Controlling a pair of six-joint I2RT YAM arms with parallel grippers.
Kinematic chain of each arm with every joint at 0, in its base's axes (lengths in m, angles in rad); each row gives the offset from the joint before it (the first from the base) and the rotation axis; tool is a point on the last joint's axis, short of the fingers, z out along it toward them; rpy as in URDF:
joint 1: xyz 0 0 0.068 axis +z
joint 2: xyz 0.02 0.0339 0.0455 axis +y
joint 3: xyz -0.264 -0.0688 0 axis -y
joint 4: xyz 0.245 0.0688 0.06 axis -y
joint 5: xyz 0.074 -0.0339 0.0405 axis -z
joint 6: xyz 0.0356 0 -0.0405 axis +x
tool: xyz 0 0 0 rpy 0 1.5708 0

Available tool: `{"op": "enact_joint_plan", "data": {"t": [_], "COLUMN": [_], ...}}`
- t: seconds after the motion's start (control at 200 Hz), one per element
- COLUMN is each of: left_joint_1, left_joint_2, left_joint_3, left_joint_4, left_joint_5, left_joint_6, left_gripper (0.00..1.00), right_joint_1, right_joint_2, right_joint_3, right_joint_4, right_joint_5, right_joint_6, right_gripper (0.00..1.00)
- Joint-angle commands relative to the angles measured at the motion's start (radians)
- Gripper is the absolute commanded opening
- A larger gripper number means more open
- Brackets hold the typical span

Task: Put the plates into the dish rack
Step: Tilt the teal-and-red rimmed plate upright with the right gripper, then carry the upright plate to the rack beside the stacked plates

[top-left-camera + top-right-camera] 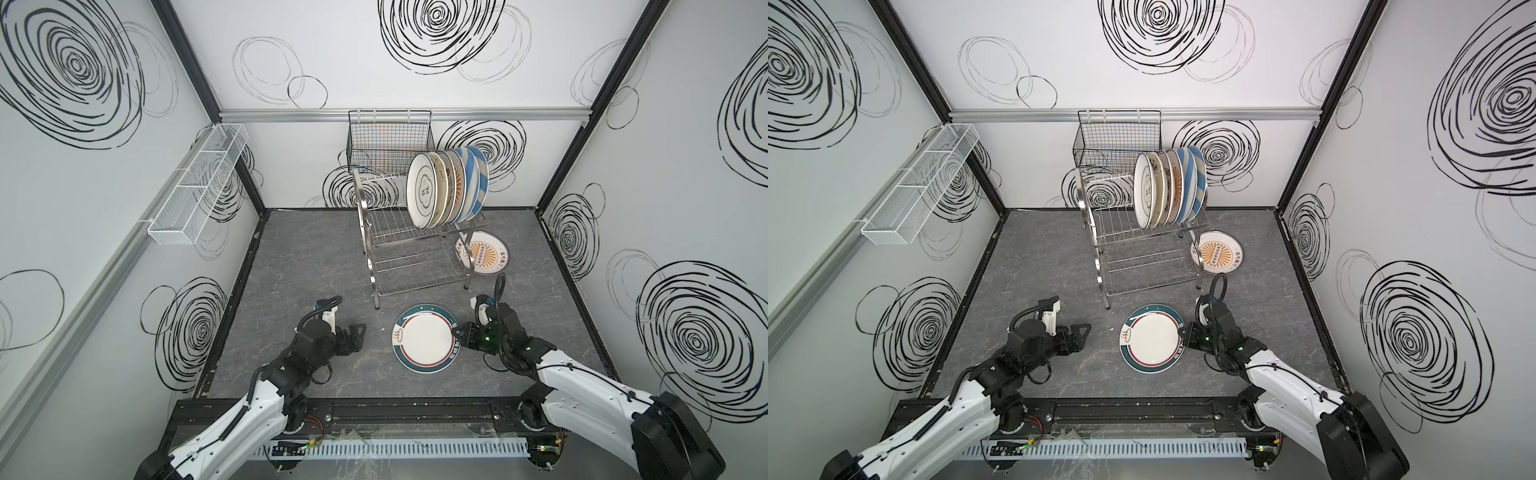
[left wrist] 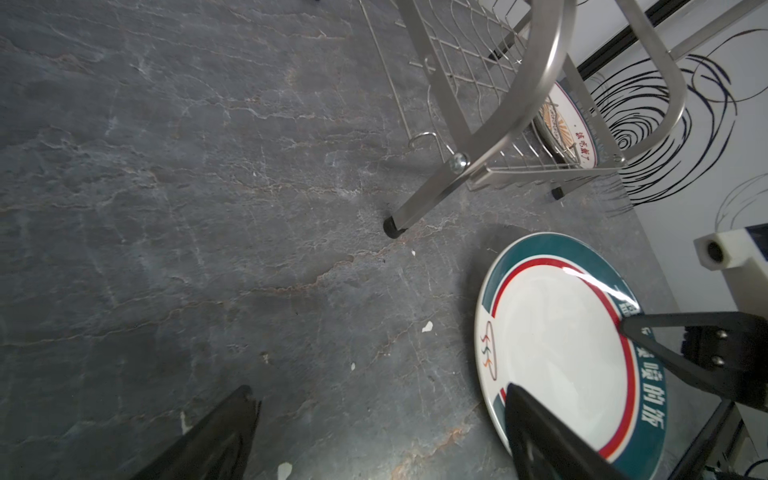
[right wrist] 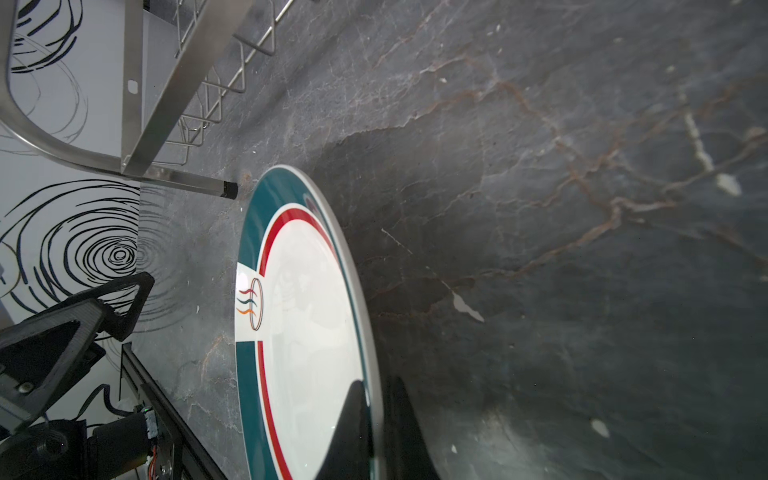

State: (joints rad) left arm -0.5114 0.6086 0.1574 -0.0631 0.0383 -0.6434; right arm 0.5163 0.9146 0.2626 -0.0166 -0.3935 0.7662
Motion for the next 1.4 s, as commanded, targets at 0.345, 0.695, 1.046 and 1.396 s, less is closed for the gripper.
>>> {"op": "enact_joint_plan", "data": {"t": [0.345, 0.695, 1.046, 1.396], "left_joint_1": [0.027, 0.032, 0.035, 0.036], "left_joint_2": [-0.057, -0.034, -0.050, -0.008], "left_joint_3": [-0.018, -0.012, -0.017, -0.013], "left_joint_4": [-0.011, 0.001, -0.001, 0.020], "left_joint_5": [-0.014, -0.011, -0.008, 0.018], "left_joint_6": [0.026, 0.044, 0.044, 0.050], "left_gripper": [0.96, 0.96, 0.96, 0.96], "right_joint_1": [0.023, 0.036, 0.080, 0.326], "right_joint_2": [-0.126, 0.012, 0.269, 0.587], "right_joint_3": [0.514, 0.998, 1.439, 1.796], "right_joint_4": [-0.400, -0.546, -0.580, -0.556], "right_joint_5": [0.058, 0.110, 0.361, 1.003], "right_joint_6": [-0.248, -0.391, -0.443, -0.609], "right_gripper": [0.00, 0.00, 0.00, 0.00]}}
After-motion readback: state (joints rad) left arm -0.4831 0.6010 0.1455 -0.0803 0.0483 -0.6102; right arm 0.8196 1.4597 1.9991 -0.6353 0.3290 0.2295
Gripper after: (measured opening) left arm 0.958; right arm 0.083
